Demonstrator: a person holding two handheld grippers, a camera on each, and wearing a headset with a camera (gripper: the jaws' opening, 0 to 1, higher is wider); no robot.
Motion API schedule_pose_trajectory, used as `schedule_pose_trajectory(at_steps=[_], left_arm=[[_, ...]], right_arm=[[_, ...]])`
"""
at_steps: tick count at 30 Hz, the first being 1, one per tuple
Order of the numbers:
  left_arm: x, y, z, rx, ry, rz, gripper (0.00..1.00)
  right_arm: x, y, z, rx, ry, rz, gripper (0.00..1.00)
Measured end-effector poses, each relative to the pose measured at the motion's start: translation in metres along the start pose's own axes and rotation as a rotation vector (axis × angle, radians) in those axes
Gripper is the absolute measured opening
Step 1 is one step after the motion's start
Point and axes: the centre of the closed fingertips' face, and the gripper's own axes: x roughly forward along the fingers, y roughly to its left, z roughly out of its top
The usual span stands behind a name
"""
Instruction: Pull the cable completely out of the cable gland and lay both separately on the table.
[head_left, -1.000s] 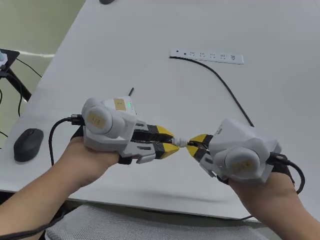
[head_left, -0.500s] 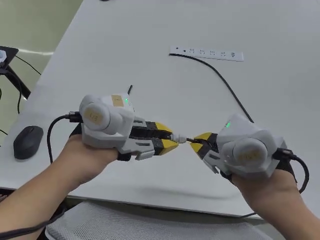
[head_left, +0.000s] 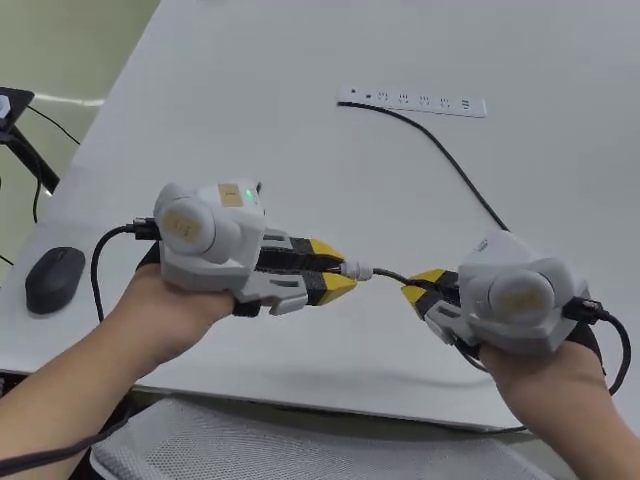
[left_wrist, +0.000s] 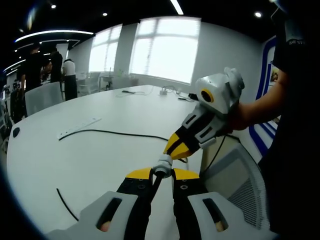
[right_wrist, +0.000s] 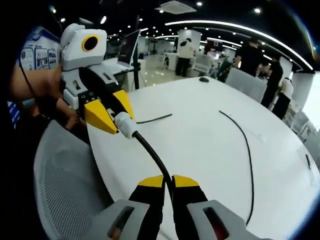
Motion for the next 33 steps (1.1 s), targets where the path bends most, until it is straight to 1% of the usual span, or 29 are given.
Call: schedule_pose_trajectory(at_steps=[3, 4, 5, 9, 12, 16, 19, 26, 29, 33], left_arm=[[-0.001, 0.0, 0.001, -0.001, -0.005, 0.003, 0.14], [-0.002, 0.001, 0.001, -0.003, -0.008, 0.006, 0.14], [-0.003, 0.002, 0.002, -0.005, -0.014, 0.01, 0.15], [-0.005, 0.003, 0.002, -0.017, -0.024, 0.019, 0.15], [-0.005, 0.002, 0.001, -0.016, -0.023, 0.019, 0.15], [-0.003, 0.001, 0.001, -0.017, -0.023, 0.021, 0.15], [-0.003, 0.001, -0.001, -0.01, -0.014, 0.024, 0.15], [-0.005, 0.003, -0.001, -0.008, -0.011, 0.028, 0.15], [-0.006, 0.003, 0.0, -0.012, -0.013, 0.03, 0.15], [-0.007, 0.005, 0.0, -0.015, -0.012, 0.038, 0.15]], right_arm=[[0.001, -0.007, -0.009, 0.04, 0.015, -0.022, 0.0], [0.001, -0.011, -0.013, 0.071, 0.02, -0.036, 0.0], [0.0, -0.012, -0.015, 0.083, 0.021, -0.04, 0.0], [-0.001, -0.024, -0.03, 0.196, 0.03, -0.071, 0.0], [0.001, -0.027, -0.039, 0.244, 0.035, -0.077, 0.0], [0.003, -0.026, -0.046, 0.256, 0.043, -0.078, 0.0], [0.003, -0.024, -0.045, 0.254, 0.047, -0.074, 0.0], [0.003, -0.023, -0.044, 0.247, 0.043, -0.071, 0.0], [0.001, -0.021, -0.043, 0.223, 0.043, -0.066, 0.0], [-0.002, -0.02, -0.041, 0.215, 0.026, -0.06, 0.0]])
